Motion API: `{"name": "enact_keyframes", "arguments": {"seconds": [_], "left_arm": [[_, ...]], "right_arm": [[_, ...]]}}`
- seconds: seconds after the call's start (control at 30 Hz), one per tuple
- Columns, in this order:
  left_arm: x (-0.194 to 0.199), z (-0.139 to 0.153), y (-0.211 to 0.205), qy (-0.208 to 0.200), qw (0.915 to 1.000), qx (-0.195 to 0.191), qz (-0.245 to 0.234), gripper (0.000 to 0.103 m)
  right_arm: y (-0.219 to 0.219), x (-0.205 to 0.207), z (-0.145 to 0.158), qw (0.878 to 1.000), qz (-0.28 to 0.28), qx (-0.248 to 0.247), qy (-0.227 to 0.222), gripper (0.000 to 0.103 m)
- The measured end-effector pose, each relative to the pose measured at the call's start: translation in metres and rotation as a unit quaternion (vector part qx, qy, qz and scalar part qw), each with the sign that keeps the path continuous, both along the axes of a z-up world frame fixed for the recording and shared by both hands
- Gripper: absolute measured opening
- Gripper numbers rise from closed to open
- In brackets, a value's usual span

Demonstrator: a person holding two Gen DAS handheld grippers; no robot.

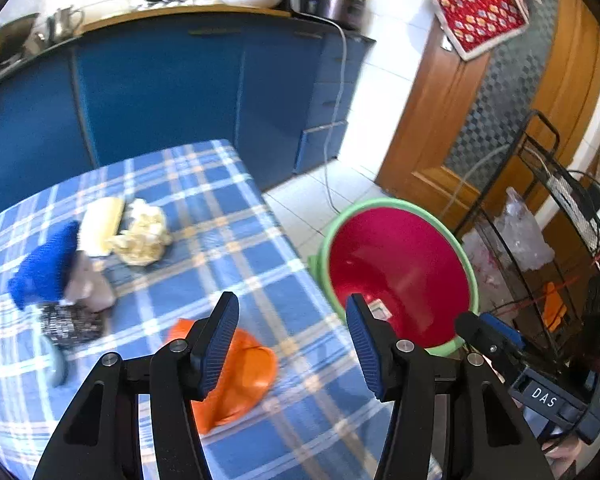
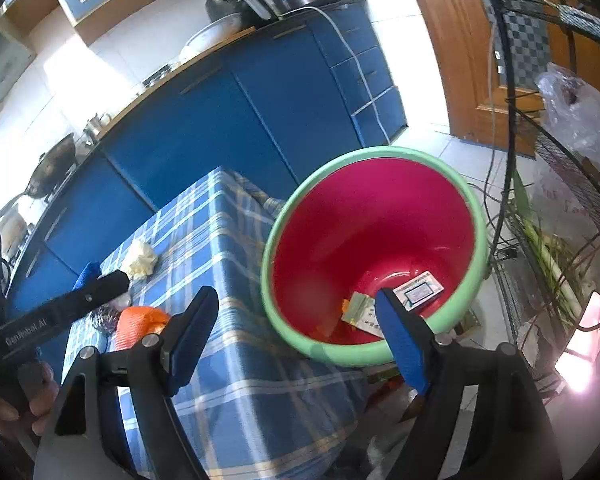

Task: Collect trash
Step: 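Open the left gripper over the bucket to drop the medicine box, then grasp the blue knitted cloth on the table with the left gripper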

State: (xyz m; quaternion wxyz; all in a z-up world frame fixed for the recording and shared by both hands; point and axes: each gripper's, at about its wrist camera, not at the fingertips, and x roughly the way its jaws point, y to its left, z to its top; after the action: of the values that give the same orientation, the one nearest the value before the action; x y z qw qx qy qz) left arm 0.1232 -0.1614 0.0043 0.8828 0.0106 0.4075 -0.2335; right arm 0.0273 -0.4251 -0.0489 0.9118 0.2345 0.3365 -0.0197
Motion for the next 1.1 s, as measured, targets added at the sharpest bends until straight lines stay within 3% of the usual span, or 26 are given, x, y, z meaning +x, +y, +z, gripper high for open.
{"name": "enact_keyframes", "arguments": {"seconds": [0.33, 0.63, 1.1], "left_arm": [[0.016, 0.012, 0.060, -0.025, 0.9975, 0.014, 0.065, 0.058], [0.044, 0.010, 0.112, -0.039, 0.9883, 0.049, 0.139, 0.060], [0.073, -0.016, 0.129, -0.026, 0.9859, 0.060, 0.154, 0.059]], "right_arm": [[0.032, 0.008, 0.001, 0.999, 0.032, -0.007, 0.007, 0.083], [0.053, 0.019, -0.006, 0.998, 0.055, -0.010, 0.025, 0.083], [0.074, 0.031, -0.017, 0.995, 0.075, -0.025, 0.056, 0.083]]}}
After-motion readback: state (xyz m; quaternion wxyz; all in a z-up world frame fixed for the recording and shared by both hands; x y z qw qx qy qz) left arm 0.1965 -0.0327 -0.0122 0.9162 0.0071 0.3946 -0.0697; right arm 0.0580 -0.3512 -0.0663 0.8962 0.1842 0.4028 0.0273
